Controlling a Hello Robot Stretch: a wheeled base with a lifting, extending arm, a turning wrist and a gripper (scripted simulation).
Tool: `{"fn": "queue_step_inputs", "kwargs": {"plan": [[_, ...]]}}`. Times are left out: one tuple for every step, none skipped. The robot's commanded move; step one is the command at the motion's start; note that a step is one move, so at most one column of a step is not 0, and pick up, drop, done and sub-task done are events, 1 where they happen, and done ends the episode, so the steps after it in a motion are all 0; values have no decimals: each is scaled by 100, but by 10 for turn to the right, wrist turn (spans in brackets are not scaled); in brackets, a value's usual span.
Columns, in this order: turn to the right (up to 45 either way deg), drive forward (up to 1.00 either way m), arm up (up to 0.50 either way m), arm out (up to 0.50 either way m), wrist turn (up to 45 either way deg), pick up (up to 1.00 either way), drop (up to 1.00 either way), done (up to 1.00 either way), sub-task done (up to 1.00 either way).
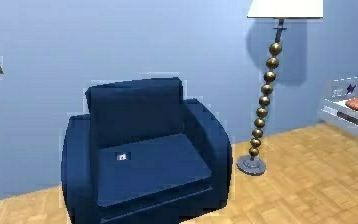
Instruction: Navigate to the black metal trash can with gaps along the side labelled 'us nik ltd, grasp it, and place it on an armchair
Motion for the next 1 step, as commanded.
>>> {"fn": "queue_step_inputs", "kwargs": {"plan": [[0, 40, 0, 0, 0, 0, 0, 0, 0]]}}
